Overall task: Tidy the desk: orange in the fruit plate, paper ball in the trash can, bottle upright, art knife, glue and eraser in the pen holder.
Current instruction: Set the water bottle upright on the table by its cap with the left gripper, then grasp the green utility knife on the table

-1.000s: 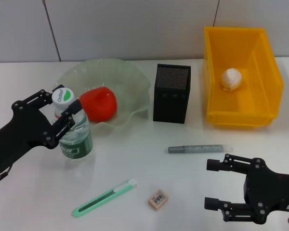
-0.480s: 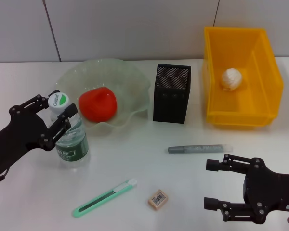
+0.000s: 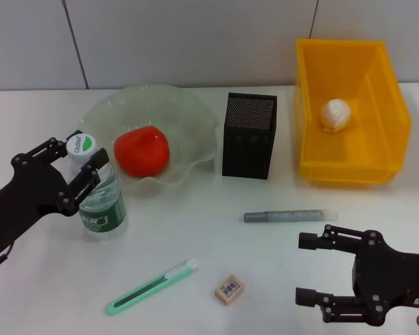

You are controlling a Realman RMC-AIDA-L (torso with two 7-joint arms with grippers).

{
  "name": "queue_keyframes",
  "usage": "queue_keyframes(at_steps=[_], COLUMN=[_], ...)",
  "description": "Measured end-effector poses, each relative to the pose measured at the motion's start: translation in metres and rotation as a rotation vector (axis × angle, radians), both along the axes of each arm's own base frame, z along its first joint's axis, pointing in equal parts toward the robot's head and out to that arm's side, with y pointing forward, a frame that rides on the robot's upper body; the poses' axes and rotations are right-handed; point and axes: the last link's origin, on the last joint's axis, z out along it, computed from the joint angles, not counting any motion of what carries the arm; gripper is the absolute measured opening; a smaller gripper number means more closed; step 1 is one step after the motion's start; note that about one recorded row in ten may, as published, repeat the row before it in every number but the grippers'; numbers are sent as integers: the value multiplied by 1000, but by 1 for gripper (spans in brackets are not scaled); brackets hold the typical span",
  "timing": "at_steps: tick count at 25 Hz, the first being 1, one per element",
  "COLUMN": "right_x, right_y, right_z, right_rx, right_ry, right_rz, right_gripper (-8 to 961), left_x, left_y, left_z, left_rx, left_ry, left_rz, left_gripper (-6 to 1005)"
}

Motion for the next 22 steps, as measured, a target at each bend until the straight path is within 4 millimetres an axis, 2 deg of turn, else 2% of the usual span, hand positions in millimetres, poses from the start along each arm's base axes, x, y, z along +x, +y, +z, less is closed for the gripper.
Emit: queue_keyframes(at_steps=[10, 11, 14, 16, 19, 20, 22], right_x=[0, 0, 0, 0, 1, 2, 5], right_y=[0, 0, 0, 0, 1, 1, 2], right_z=[0, 0, 0, 1, 2, 3, 4], right_rx=[-2, -2, 2, 4, 8, 10, 23], right_ry=[-2, -1, 0, 1, -3, -6, -14], right_rz=[0, 0, -2, -3, -3, -5, -16], right_gripper=[776, 776, 776, 776, 775, 775, 775], left_x=[0, -2, -5, -11, -14, -14, -11], left_y=[-1, -4, -9, -22, -29, -44, -56], left_z=[2, 8, 14, 28, 33, 38, 39], left_rx=[10, 35, 61, 113, 133, 149, 143], left_ry=[-17, -38, -58, -93, -106, -131, -150], left_rz=[4, 9, 10, 10, 5, -27, -72], left_gripper=[540, 544, 700, 766, 810, 809, 808])
